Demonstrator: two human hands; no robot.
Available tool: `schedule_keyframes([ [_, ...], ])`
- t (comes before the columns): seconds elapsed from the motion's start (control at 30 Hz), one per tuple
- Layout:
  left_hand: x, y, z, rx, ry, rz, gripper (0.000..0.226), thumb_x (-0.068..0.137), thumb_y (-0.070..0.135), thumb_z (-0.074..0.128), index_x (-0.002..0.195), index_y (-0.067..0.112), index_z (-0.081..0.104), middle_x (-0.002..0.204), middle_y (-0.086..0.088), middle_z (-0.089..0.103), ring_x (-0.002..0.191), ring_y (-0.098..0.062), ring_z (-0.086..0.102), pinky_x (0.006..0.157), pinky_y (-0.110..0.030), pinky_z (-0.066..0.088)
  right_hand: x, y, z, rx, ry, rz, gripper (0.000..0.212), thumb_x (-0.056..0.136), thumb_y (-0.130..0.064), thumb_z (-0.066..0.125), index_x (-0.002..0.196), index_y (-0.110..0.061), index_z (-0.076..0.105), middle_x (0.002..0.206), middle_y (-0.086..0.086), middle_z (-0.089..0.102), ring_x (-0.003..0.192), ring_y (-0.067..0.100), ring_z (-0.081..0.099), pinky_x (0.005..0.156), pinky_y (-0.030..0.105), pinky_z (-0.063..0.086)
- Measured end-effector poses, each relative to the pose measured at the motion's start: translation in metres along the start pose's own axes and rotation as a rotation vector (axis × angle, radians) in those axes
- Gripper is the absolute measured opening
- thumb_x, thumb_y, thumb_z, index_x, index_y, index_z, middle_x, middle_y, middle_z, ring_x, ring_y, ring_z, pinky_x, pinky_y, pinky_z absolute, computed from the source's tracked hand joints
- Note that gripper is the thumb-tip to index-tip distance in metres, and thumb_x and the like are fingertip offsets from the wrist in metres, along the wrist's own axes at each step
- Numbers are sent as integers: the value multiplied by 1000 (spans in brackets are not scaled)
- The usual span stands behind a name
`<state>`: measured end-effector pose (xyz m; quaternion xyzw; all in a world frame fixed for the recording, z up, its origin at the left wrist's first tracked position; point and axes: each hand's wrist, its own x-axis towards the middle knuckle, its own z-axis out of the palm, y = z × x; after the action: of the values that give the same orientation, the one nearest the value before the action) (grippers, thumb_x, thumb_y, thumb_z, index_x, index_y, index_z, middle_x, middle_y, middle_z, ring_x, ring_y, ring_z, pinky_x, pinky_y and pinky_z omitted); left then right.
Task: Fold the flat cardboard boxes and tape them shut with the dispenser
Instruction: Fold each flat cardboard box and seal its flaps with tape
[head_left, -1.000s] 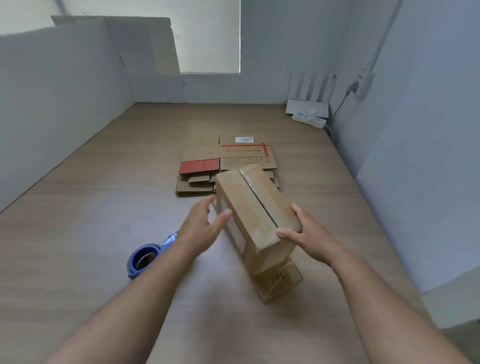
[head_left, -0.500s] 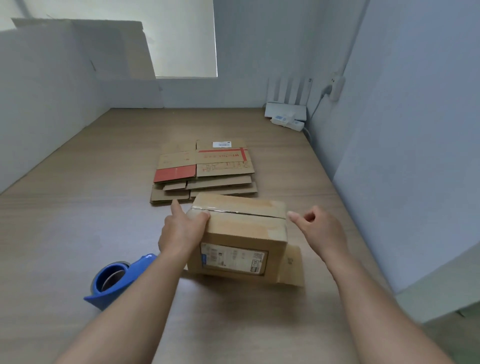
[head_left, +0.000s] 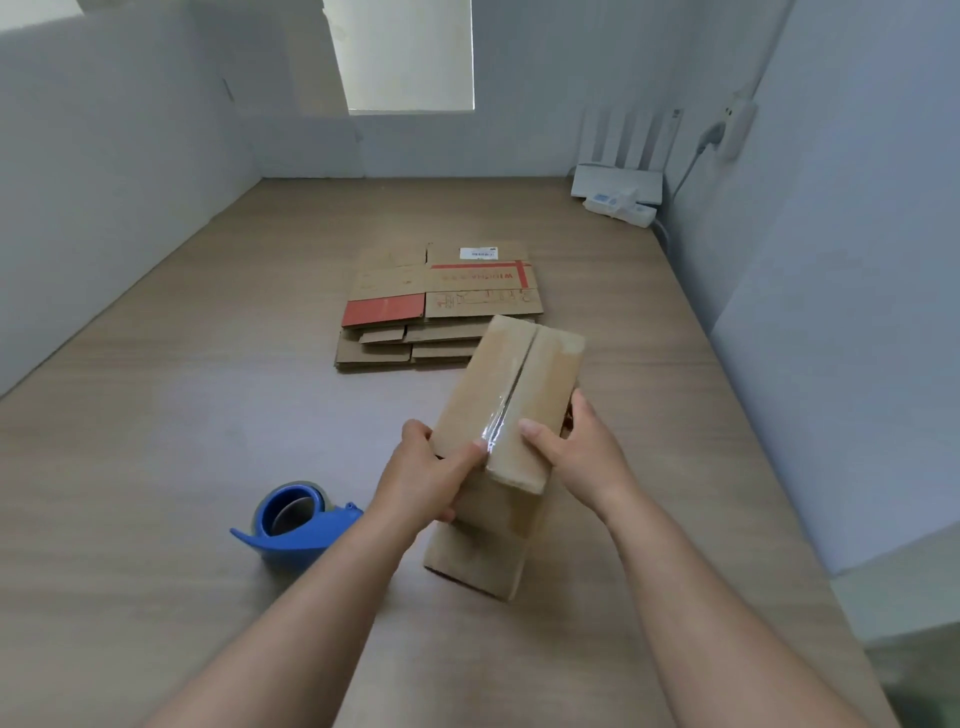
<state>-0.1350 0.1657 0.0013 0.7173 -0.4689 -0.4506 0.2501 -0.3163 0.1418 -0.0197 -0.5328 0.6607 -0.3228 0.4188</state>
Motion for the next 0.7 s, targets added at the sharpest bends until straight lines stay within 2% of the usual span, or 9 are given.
schedule_keyframes([
  [0.07, -3, -5, -3, 50, -10, 22, 45, 85, 45, 64, 106, 13, 42, 102, -3, 58, 90, -22, 65, 70, -42, 60, 1, -6, 6, -6, -33, -16, 61, 81, -40, 69, 133, -20, 43, 122, -5, 60, 109, 15, 58, 94, 32, 47],
  [0.13, -3, -13, -8, 67, 13, 36, 45, 84, 48, 64, 103, 14, 42, 100, -2, 59, 87, -23, 66, 72, -44, 59, 1, -10, 12, 8, -95, -41, 57, 84, -36, 69, 132, -21, 44, 123, -6, 59, 109, 13, 57, 91, 28, 45],
  [0.23, 1, -19, -12, 49, 77, 44, 45, 84, 50, 64, 102, 15, 42, 101, -3, 59, 89, -23, 64, 76, -47, 58, 1, -19, 23, 58, -150, -62, 79, 75, -37, 77, 139, -19, 34, 129, -6, 54, 111, 10, 54, 93, 24, 42],
  [0.3, 5, -19, -12, 56, 91, 65, 46, 85, 51, 64, 103, 15, 41, 102, -2, 57, 91, -22, 62, 80, -46, 57, 2, -25, 24, 64, -177, -72, 80, 78, -30, 77, 142, -19, 30, 124, -8, 52, 106, 8, 52, 89, 20, 39],
  [0.37, 7, -22, -13, 77, 68, 113, 47, 87, 50, 61, 111, 14, 42, 106, 0, 55, 94, -21, 61, 82, -45, 56, 4, -27, 21, 52, -198, -77, 80, 82, -28, 74, 145, -18, 27, 127, -5, 51, 104, 7, 49, 89, 20, 37],
  [0.43, 7, -27, -18, 63, 31, 148, 49, 91, 51, 55, 123, 15, 43, 114, 1, 56, 100, -19, 60, 87, -42, 54, 7, -24, 15, 31, -201, -72, 86, 82, -32, 73, 149, -17, 21, 139, -3, 47, 109, 5, 46, 94, 20, 36],
  [0.53, 5, -47, -43, 62, 46, 179, 54, 92, 50, 52, 134, 17, 43, 124, 3, 55, 108, -13, 55, 90, -31, 48, 6, -22, 11, 5, -198, -59, 93, 84, -35, 71, 153, -16, 11, 147, -2, 39, 112, 3, 38, 96, 18, 30],
  [0.63, 6, -87, -80, 296, 121, 190, 65, 80, 61, 62, 127, 18, 50, 126, 5, 57, 113, -15, 54, 93, -31, 45, 6, -20, 13, -3, -188, -61, 94, 83, -37, 71, 153, -18, 10, 149, -3, 37, 113, 3, 38, 96, 18, 30],
  [0.7, 3, -109, -101, 558, 45, 183, 78, 60, 79, 58, 111, 19, 55, 112, 5, 60, 101, -16, 56, 87, -32, 48, 7, -20, 16, -15, -174, -60, 97, 82, -39, 72, 153, -18, 9, 150, -2, 36, 121, 7, 41, 99, 20, 30],
])
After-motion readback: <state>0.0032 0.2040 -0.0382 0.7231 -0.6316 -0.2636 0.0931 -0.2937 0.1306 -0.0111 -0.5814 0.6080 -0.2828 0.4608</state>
